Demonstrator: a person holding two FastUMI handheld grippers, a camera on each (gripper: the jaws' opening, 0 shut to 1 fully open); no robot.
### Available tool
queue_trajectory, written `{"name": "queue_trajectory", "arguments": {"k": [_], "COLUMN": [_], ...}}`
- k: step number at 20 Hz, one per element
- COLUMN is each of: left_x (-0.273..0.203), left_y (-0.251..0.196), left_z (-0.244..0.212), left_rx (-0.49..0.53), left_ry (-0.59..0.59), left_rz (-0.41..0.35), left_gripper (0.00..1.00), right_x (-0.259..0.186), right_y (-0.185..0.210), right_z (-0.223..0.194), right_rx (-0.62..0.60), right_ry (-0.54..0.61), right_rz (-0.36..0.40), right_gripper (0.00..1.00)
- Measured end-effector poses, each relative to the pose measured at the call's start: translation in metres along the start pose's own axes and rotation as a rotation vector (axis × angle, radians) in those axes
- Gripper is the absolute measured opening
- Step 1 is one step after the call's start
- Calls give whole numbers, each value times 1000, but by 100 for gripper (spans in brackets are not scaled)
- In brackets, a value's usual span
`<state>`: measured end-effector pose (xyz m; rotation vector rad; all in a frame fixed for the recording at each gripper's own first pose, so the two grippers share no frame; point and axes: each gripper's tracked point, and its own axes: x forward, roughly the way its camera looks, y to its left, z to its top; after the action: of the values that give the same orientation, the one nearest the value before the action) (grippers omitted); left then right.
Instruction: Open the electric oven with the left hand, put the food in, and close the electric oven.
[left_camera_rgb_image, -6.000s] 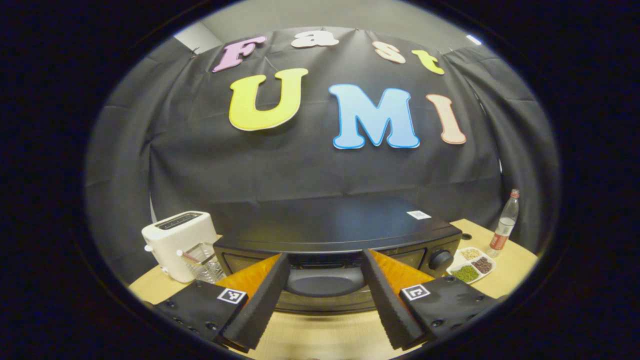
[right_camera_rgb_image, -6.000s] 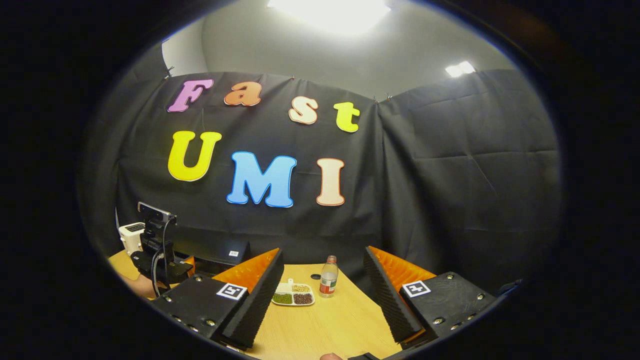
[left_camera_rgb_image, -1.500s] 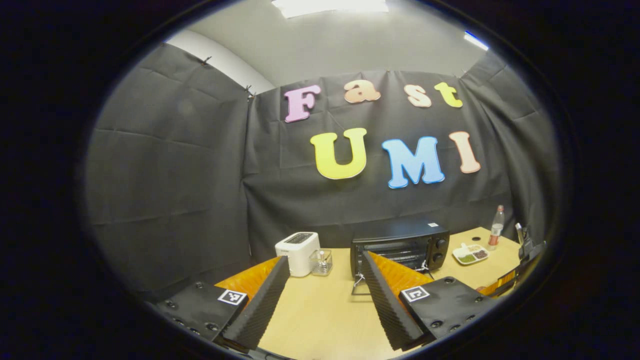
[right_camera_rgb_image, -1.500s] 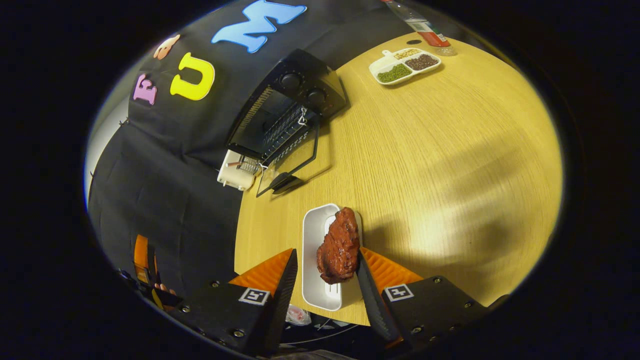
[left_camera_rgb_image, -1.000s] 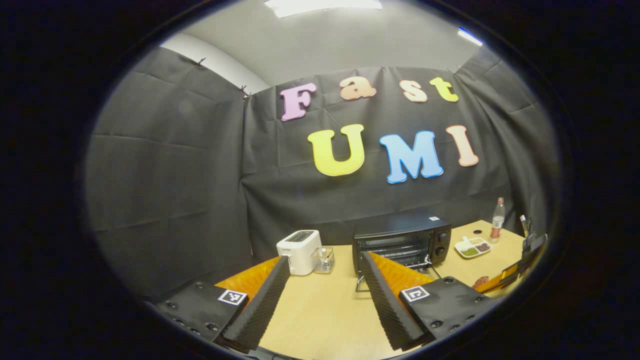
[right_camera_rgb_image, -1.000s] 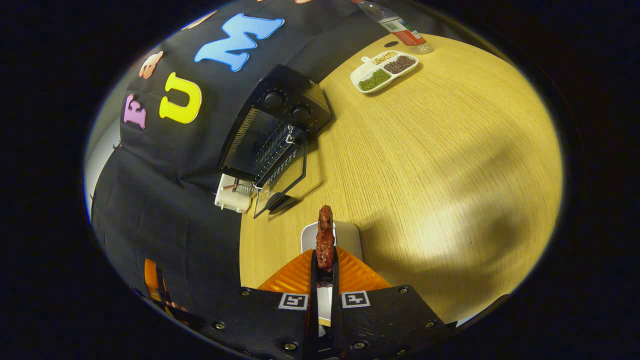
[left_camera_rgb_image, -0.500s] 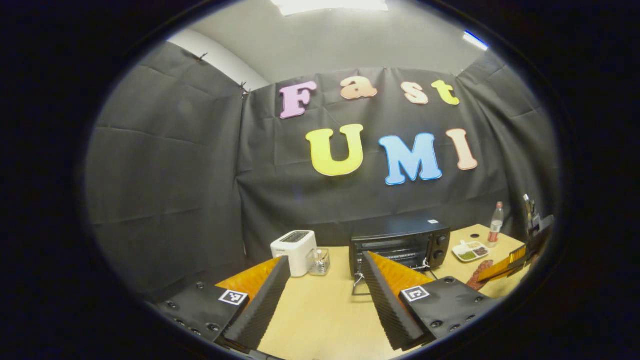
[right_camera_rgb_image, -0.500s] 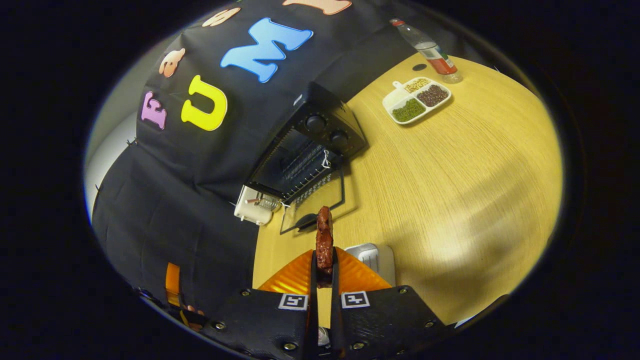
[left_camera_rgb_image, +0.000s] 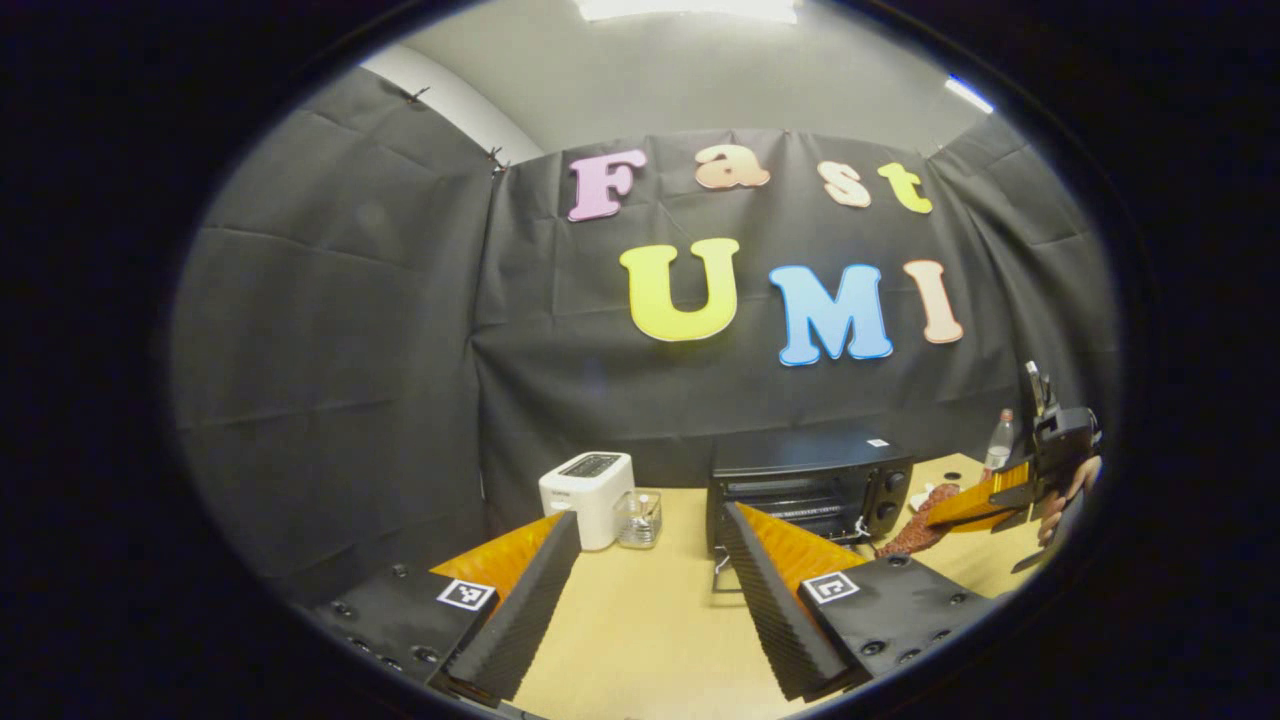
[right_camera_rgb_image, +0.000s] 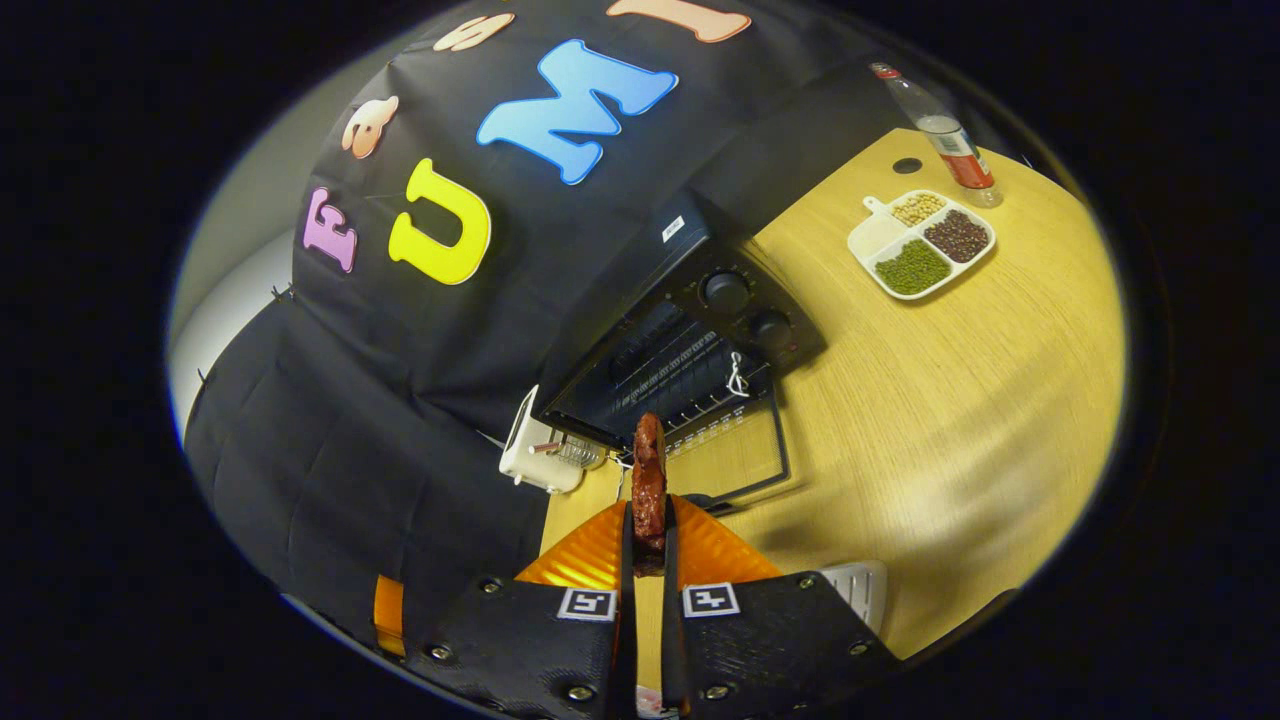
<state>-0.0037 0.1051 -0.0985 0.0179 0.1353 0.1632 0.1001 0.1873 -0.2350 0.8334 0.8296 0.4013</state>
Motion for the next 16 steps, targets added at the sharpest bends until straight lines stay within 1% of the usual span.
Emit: {"name": "queue_trajectory", "arguments": {"k": [3,6,8,16], "left_x": [11,20,27,56], "left_y": [16,32,39,60], "left_z": [-1,-5,-9,-27], "left_rx": [10,9,12,33], "left_ry": [0,7,14,64], "left_rz": [19,39,46,55], "left_gripper": [100,100,100,100], "right_x": [27,56,77,146], "right_y": [7,19,19,22], "right_z": [0,-1,4,31], "right_rx": [-27,-9,1,0], "right_ry": [-17,-36,-57,-191], "right_rz": [-19,2,-3,-23], "right_gripper": [10,10,10,10]}}
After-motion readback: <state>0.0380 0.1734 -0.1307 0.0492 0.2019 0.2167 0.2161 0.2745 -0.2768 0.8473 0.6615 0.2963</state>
